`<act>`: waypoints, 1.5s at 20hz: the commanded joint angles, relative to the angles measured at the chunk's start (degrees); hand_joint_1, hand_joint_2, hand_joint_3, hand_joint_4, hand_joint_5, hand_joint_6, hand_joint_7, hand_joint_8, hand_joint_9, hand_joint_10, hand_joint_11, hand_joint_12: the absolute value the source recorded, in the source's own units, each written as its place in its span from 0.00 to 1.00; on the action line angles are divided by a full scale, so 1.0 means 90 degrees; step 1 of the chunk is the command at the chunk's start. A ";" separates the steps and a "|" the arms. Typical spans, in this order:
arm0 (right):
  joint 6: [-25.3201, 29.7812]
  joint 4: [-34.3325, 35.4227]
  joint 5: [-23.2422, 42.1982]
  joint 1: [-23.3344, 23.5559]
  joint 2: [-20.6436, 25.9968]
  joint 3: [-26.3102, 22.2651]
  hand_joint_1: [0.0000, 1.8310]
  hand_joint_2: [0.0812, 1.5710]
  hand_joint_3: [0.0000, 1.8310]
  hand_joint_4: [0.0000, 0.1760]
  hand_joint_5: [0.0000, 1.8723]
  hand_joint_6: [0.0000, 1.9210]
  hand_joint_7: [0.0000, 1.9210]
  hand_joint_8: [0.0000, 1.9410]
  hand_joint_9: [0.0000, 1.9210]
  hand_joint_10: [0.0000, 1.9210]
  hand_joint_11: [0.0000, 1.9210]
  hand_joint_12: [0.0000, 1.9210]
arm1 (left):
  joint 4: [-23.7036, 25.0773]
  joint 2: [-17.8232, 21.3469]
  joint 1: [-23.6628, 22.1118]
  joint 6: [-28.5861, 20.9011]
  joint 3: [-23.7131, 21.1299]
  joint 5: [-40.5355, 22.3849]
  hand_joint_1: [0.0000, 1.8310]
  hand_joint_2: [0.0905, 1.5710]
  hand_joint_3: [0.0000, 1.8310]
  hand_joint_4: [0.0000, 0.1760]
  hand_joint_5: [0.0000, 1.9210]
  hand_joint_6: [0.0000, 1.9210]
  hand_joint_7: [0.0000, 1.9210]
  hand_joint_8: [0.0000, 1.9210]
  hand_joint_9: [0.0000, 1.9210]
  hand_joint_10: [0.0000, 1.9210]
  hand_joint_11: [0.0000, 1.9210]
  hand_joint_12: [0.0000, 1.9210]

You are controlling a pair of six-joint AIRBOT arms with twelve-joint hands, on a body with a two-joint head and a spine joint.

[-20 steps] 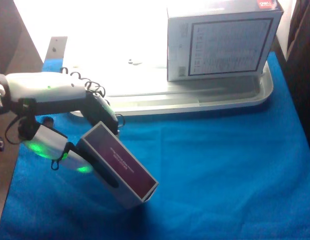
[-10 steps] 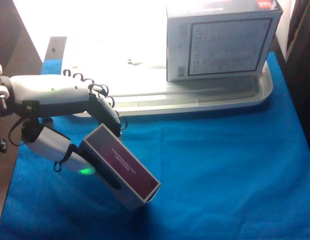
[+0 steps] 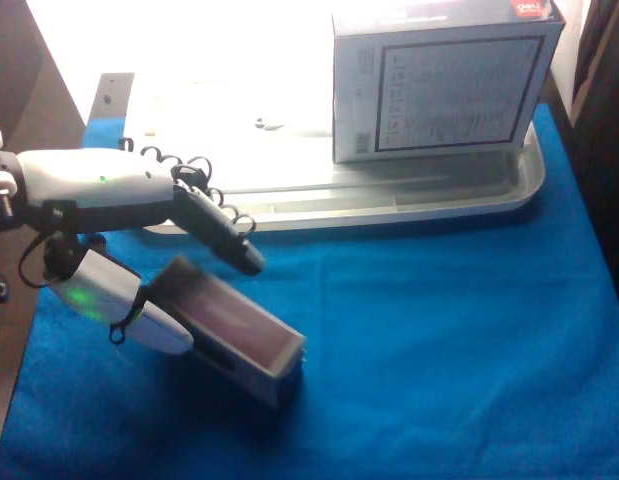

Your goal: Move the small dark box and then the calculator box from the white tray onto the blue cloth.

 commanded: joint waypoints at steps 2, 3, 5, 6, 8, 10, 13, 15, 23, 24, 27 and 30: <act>0.0032 0.0210 0.0733 0.0076 -0.0022 0.0018 0.07 0.50 0.00 0.53 0.14 0.00 0.12 0.00 0.05 0.00 0.02 0.07 | -0.0269 -0.0043 -0.0027 -0.0023 0.0014 -0.0398 0.43 0.52 0.00 0.37 0.21 0.00 0.19 0.00 0.17 0.00 0.00 0.36; 0.0032 0.0208 0.0733 0.0076 -0.0022 0.0020 0.07 0.50 0.00 0.52 0.14 0.00 0.13 0.00 0.05 0.00 0.02 0.07 | -0.0265 -0.0043 -0.0028 -0.0023 0.0015 -0.0391 0.41 0.50 0.00 0.43 0.16 0.00 0.15 0.00 0.14 0.00 0.00 0.35; 0.0032 0.0208 0.0733 0.0077 -0.0022 0.0019 0.08 0.50 0.00 0.45 0.13 0.00 0.13 0.00 0.05 0.00 0.02 0.06 | -0.0261 -0.0046 -0.0029 -0.0023 0.0017 -0.0384 0.39 0.47 0.00 0.63 0.11 0.00 0.10 0.00 0.10 0.00 0.01 0.34; 0.0032 0.0208 0.0733 0.0077 -0.0023 0.0019 0.08 0.50 0.00 0.43 0.13 0.00 0.13 0.00 0.06 0.00 0.02 0.06 | -0.0257 -0.0049 -0.0029 -0.0023 0.0019 -0.0382 0.39 0.46 0.00 0.68 0.09 0.00 0.08 0.00 0.09 0.00 0.03 0.31; 0.0032 0.0208 0.0733 0.0077 -0.0027 0.0020 0.07 0.50 0.00 0.44 0.11 0.00 0.12 0.00 0.05 0.00 0.01 0.06 | -0.0260 -0.0047 -0.0030 -0.0023 0.0025 -0.0378 0.40 0.45 0.00 0.84 0.07 0.00 0.06 0.00 0.07 0.00 0.05 0.24; 0.0032 0.0208 0.0731 0.0078 -0.0055 0.0043 0.13 0.46 0.00 0.48 0.06 0.00 0.09 0.00 0.03 0.00 0.02 0.07 | -0.0331 -0.0032 -0.0058 -0.0023 0.0045 -0.0430 0.40 0.45 0.00 0.69 0.04 0.00 0.03 0.00 0.05 0.00 0.06 0.16; 0.0042 0.0154 0.0521 0.0078 -0.0098 0.0129 0.27 0.44 0.00 0.47 0.03 0.00 0.06 0.00 0.05 0.01 0.06 0.09 | -0.0371 -0.0015 -0.0323 -0.0022 0.0094 -0.0509 0.38 0.42 0.00 0.73 0.00 0.00 0.00 0.00 0.01 0.00 0.03 0.09; 0.0048 0.0068 0.0217 0.0095 -0.0324 0.0301 0.29 0.43 0.00 0.48 0.01 0.00 0.07 0.01 0.07 0.01 0.08 0.10 | -0.0438 0.0015 -0.0495 0.0016 0.0135 -0.0574 0.39 0.40 0.00 0.69 0.00 0.00 0.00 0.00 0.01 0.00 0.03 0.07; 0.0826 -0.1658 -0.1705 0.1244 -0.1113 0.1212 0.35 0.43 0.00 0.57 0.00 0.00 0.15 0.01 0.17 0.01 0.05 0.46 | -0.0790 -0.0043 -0.1205 0.0547 0.0396 -0.0502 0.35 0.37 0.00 0.85 0.00 0.00 0.00 0.00 0.00 0.00 0.03 0.06; 0.1046 -0.1904 -0.1874 0.1293 -0.1240 0.1362 0.38 0.44 0.00 0.37 0.03 0.00 0.18 0.00 0.23 0.01 0.06 0.61 | -0.0807 -0.0080 -0.1260 0.0550 0.0445 -0.0490 0.36 0.36 0.00 0.99 0.00 0.00 0.00 0.00 0.00 0.00 0.02 0.06; 0.1847 -0.2530 -0.2155 0.1296 -0.1589 0.1821 0.38 0.41 0.00 0.41 0.04 0.00 0.18 0.00 0.23 0.00 0.00 0.71 | -0.0806 -0.0137 -0.1437 0.0603 0.0514 -0.0406 0.36 0.37 0.00 1.00 0.00 0.00 0.00 0.00 0.00 0.00 0.00 0.06; 0.1894 -0.2856 -0.2515 0.1296 -0.1692 0.1876 0.38 0.41 0.00 0.18 0.04 0.00 0.21 0.00 0.25 0.01 0.00 0.71 | -0.0804 -0.0216 -0.1603 0.0626 0.0618 -0.0332 0.37 0.35 0.00 0.91 0.00 0.00 0.00 0.00 0.00 0.00 0.00 0.04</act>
